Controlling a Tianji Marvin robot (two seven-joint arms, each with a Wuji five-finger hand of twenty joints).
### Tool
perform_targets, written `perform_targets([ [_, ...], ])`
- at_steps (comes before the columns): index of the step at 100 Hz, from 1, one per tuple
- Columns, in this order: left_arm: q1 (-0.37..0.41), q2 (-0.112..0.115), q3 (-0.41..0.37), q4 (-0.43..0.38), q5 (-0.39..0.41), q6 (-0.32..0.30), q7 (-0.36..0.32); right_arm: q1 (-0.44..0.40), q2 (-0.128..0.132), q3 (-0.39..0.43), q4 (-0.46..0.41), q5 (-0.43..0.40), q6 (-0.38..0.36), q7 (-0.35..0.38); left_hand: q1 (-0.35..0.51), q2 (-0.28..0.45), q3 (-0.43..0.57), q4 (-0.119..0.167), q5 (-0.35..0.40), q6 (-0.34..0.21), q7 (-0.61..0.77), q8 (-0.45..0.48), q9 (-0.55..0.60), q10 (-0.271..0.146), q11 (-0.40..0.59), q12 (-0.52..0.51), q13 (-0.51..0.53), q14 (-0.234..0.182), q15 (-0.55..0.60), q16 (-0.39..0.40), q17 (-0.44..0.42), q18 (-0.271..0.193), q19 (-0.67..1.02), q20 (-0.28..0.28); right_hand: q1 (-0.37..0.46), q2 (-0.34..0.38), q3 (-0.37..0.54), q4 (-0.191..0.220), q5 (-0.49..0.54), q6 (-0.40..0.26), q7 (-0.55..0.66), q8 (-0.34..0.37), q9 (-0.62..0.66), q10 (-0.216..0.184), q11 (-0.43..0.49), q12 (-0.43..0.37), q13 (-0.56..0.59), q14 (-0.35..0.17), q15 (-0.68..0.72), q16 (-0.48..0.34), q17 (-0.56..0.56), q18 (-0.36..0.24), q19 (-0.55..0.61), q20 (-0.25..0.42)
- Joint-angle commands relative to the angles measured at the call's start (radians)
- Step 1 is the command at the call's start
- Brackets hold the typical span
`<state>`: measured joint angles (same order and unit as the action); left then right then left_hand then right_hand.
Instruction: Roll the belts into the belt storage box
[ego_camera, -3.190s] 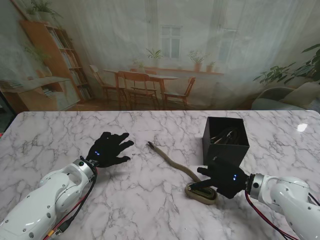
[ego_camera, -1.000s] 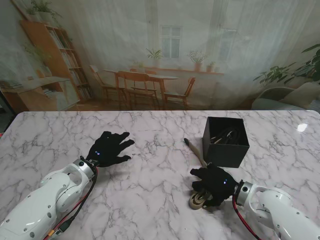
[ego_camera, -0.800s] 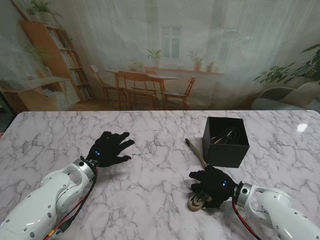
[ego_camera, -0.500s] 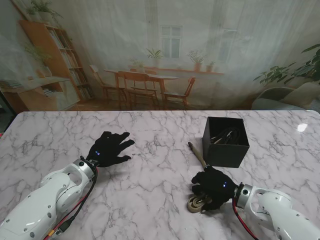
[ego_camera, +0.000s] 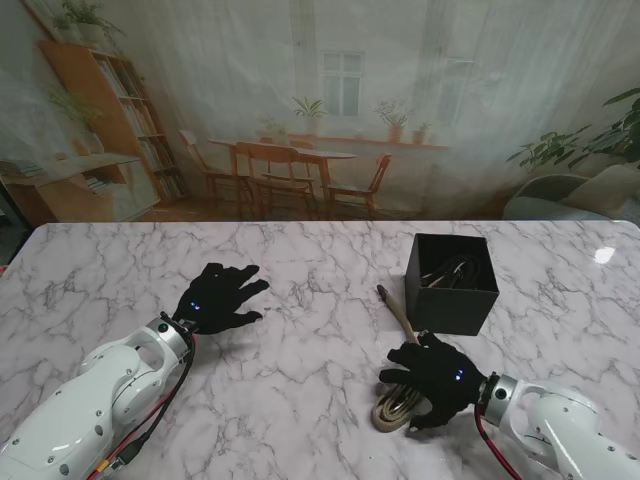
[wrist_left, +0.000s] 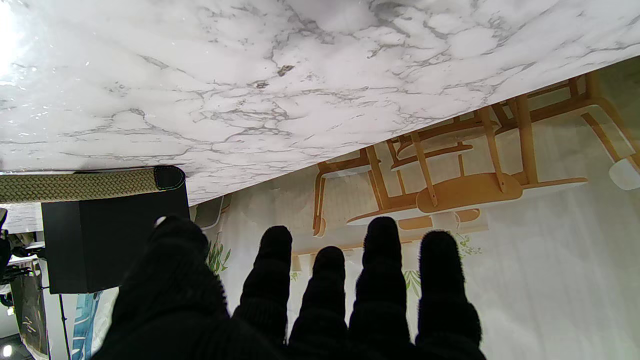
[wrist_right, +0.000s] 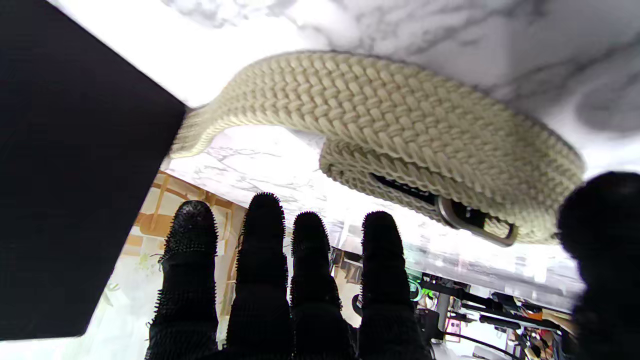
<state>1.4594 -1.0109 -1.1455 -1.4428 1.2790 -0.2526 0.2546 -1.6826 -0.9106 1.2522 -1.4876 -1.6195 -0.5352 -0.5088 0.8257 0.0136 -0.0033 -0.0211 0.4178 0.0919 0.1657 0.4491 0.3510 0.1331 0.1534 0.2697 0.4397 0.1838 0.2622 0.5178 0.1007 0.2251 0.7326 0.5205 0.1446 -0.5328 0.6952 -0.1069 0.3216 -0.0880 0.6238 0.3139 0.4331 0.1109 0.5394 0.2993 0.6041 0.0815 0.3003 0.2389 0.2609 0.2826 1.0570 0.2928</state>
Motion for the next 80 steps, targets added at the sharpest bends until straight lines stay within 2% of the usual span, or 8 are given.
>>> perform_targets([
  [1, 0.0, -0.002, 0.003, -0.004, 0.001, 0.002, -0.014, -0.029, 0.007, 0.021, -0.01, 0.002, 0.014, -0.001, -0.003, 0.049, -0.028, 0.002, 0.004, 0.015, 0.006, -0.002, 0.008, 0.02, 0.005, 0.005, 0.021, 0.0, 0.017, 0.008, -0.006, -0.001, 0.015, 0.014, -0.045, -0.018, 0.024, 0.016, -0.047, 0.043, -0.021, -0.022, -0.036, 0.026, -0.017, -0.004, -0.026, 0.016, -0.023, -0.01, -0.019, -0.009, -0.011, 0.009],
  [10, 0.0, -0.002, 0.003, -0.003, 0.001, 0.002, -0.012, -0.072, 0.0, 0.07, -0.032, -0.001, 0.035, -0.006, -0.002, 0.05, -0.028, 0.002, 0.003, 0.015, 0.005, -0.003, 0.008, 0.019, 0.005, 0.005, 0.02, 0.0, 0.016, 0.008, -0.006, -0.002, 0.014, 0.013, -0.059, 0.001, 0.025, 0.014, -0.046, 0.077, -0.019, -0.032, -0.038, 0.029, -0.014, -0.005, -0.027, 0.016, -0.021, -0.012, -0.019, -0.011, -0.012, 0.009],
  [33, 0.002, -0.002, 0.0, -0.003, 0.002, 0.003, -0.008, -0.171, -0.031, 0.194, -0.066, 0.041, 0.093, 0.013, 0.0, 0.049, -0.027, 0.003, 0.003, 0.017, 0.005, -0.003, 0.008, 0.021, 0.005, 0.005, 0.021, 0.001, 0.017, 0.008, -0.005, -0.001, 0.015, 0.014, -0.094, 0.084, -0.002, 0.006, 0.12, 0.148, 0.006, -0.039, -0.003, 0.034, -0.021, -0.013, -0.016, 0.019, -0.024, -0.013, -0.02, -0.003, -0.016, 0.009],
  [53, 0.002, -0.002, 0.0, -0.004, 0.004, 0.005, -0.012, -0.207, -0.046, 0.233, -0.076, 0.058, 0.159, 0.071, 0.008, 0.046, -0.026, 0.003, 0.003, 0.017, 0.005, -0.003, 0.009, 0.021, 0.007, 0.006, 0.021, 0.001, 0.017, 0.008, -0.005, -0.001, 0.015, 0.014, -0.045, 0.096, -0.022, 0.008, 0.147, 0.171, -0.046, -0.044, 0.02, 0.037, -0.042, -0.021, -0.005, 0.027, -0.039, -0.009, -0.022, 0.006, -0.023, 0.01],
  [66, 0.002, -0.002, 0.0, -0.005, 0.003, 0.005, -0.016, -0.199, -0.056, 0.222, -0.065, 0.092, 0.199, 0.103, 0.01, 0.046, -0.026, 0.004, 0.004, 0.016, 0.006, -0.003, 0.009, 0.021, 0.006, 0.005, 0.022, 0.001, 0.018, 0.008, -0.005, -0.001, 0.015, 0.014, 0.035, 0.214, -0.12, 0.017, 0.196, 0.173, -0.06, -0.015, 0.042, 0.038, -0.049, -0.021, 0.003, 0.028, -0.037, 0.002, -0.025, 0.017, -0.029, 0.017],
  [72, 0.002, -0.001, 0.0, -0.005, 0.003, 0.005, -0.016, -0.19, -0.058, 0.215, -0.056, 0.1, 0.208, 0.111, 0.011, 0.046, -0.026, 0.004, 0.004, 0.017, 0.006, -0.003, 0.01, 0.022, 0.006, 0.005, 0.021, 0.001, 0.017, 0.008, -0.005, -0.001, 0.015, 0.013, 0.046, 0.244, -0.13, 0.02, 0.215, 0.163, -0.056, -0.009, 0.05, 0.035, -0.047, -0.02, 0.008, 0.025, -0.034, 0.004, -0.022, 0.016, -0.027, 0.018],
  [75, 0.002, -0.002, -0.001, -0.005, 0.003, 0.005, -0.016, -0.185, -0.059, 0.211, -0.053, 0.105, 0.216, 0.114, 0.011, 0.047, -0.026, 0.004, 0.003, 0.017, 0.005, -0.003, 0.009, 0.021, 0.006, 0.005, 0.021, 0.002, 0.017, 0.008, -0.005, -0.001, 0.015, 0.013, 0.094, 0.283, -0.198, 0.027, 0.232, 0.158, -0.059, 0.006, 0.056, 0.033, -0.046, -0.019, 0.012, 0.026, -0.031, 0.007, -0.02, 0.016, -0.026, 0.022],
  [80, 0.002, -0.002, -0.001, -0.005, 0.003, 0.005, -0.015, -0.178, -0.062, 0.206, -0.047, 0.117, 0.22, 0.12, 0.012, 0.046, -0.026, 0.004, 0.004, 0.016, 0.006, -0.003, 0.01, 0.021, 0.006, 0.005, 0.022, 0.001, 0.018, 0.008, -0.005, -0.001, 0.016, 0.013, 0.11, 0.319, -0.213, 0.03, 0.243, 0.148, -0.057, 0.012, 0.06, 0.029, -0.045, -0.018, 0.014, 0.024, -0.03, 0.008, -0.019, 0.016, -0.025, 0.023],
])
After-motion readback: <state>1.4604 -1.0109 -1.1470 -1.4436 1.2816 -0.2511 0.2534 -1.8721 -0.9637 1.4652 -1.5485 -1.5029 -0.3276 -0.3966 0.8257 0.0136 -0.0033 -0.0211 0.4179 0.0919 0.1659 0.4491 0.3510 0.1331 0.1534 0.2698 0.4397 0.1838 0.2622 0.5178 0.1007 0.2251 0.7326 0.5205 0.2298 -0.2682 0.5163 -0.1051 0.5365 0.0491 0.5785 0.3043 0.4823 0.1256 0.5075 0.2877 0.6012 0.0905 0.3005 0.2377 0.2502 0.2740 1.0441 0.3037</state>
